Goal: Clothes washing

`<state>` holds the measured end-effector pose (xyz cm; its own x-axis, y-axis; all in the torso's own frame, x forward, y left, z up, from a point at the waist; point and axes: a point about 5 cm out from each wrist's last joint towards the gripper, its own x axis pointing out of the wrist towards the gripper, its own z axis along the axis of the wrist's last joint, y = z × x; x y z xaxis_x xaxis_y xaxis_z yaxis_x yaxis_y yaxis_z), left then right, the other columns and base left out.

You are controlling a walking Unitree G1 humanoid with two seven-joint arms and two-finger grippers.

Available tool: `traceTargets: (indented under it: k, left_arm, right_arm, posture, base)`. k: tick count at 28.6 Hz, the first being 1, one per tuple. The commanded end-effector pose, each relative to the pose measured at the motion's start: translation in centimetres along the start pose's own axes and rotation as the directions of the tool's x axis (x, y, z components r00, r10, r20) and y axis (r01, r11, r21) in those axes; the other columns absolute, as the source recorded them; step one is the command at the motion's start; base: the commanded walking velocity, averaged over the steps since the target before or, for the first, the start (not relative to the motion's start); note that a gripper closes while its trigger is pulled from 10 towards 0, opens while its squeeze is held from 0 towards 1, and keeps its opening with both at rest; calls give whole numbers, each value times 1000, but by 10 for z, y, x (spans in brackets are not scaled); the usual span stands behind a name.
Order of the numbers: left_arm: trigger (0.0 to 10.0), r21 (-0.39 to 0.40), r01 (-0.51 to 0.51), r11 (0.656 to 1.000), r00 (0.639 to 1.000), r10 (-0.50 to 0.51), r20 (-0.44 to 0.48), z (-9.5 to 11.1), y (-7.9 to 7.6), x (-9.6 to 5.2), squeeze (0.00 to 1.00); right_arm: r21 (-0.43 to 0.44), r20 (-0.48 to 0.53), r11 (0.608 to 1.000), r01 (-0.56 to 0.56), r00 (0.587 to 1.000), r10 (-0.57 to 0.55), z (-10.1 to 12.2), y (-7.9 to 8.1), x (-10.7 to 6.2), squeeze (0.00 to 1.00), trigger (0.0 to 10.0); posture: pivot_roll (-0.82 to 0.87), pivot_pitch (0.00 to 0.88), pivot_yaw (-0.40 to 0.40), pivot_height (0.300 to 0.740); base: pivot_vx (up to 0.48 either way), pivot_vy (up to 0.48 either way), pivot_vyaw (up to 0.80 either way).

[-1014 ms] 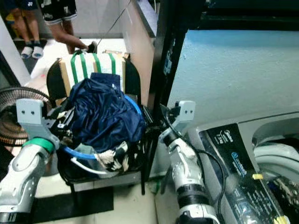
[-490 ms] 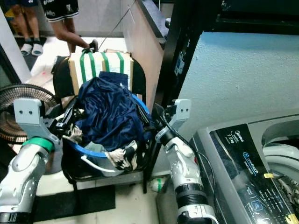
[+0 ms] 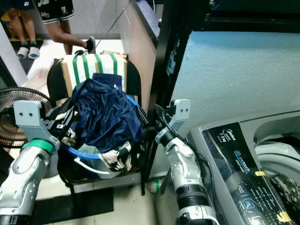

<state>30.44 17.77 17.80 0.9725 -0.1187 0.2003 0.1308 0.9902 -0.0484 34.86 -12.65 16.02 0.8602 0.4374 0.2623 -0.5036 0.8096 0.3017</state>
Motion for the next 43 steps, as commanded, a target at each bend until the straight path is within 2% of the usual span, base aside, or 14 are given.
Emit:
traceTargets:
  k: [1, 11, 19, 32, 43]
  left_arm:
    - [10000, 2, 0, 1000, 1000, 0, -2, -1, -2, -2, 0]
    - [10000, -5, -16, 1000, 1000, 16, 4, 0, 3, -3, 0]
    - [10000, 13, 14, 1000, 1000, -14, -3, -1, -4, -2, 0]
    - [10000, 7, 17, 1000, 1000, -17, -5, -2, -3, -1, 0]
    - [10000, -16, 29, 999, 1000, -29, -3, -3, -8, -3, 0]
  right_arm:
    - [-2, -16, 1000, 8, 1000, -8, -2, -3, -5, 0, 10000]
    - [10, -20, 1000, 4, 1000, -4, -6, 3, -3, 0, 10000]
    - [24, -16, 1000, 17, 1000, -16, -5, -1, -6, 0, 10000]
    - [11, -26, 1000, 23, 999, -22, -6, -1, -11, 0, 10000]
    - [4, -31, 1000, 19, 999, -19, -5, -3, -12, 0, 10000]
  posture:
    - [59, 37, -12, 740]
    - [72, 28, -11, 740]
    - [75, 34, -3, 740]
    - [71, 35, -1, 740]
    - [57, 15, -9, 740]
  base:
    - [0, 0, 0]
    - [0, 0, 0]
    - [0, 0, 0]
    - [0, 0, 0]
    - [0, 457, 0]
